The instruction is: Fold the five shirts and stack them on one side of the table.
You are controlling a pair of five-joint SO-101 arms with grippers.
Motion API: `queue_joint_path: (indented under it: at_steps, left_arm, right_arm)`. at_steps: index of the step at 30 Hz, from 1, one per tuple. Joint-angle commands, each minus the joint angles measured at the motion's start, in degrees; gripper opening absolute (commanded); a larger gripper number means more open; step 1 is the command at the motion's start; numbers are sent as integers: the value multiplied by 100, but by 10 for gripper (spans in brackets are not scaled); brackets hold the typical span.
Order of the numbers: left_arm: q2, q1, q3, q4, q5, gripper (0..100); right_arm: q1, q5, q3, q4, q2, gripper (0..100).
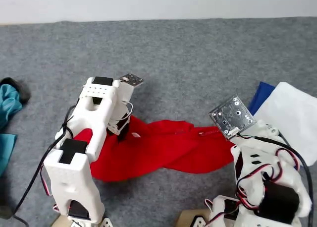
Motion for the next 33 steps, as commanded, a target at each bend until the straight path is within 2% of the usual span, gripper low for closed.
queue_joint_path:
  at_steps: [1, 9, 14, 21, 27, 33]
  left_arm:
    - [-211, 18, -295, 431, -9, 6]
    - [-1741, 9, -1587, 1503, 18, 5]
    - [-2954, -141, -1947, 1556, 738, 5]
    - [-4325, -193, -1947, 1556, 1046, 5]
    - [-4712, -193, -1763, 1556, 1037, 5]
    - [-5240, -422, -2440, 1512, 1046, 5]
  right_arm:
    - [84, 35, -53, -92, -40, 9]
    - [84, 18, -62, -338, -40, 9]
    - [57, -44, -70, -866, -40, 9]
    - [4, -1196, -70, -1103, 13, 9]
    - [-303, -1582, -70, -1051, 13, 9]
    - [-488, -2066, -879, -1323, 22, 9]
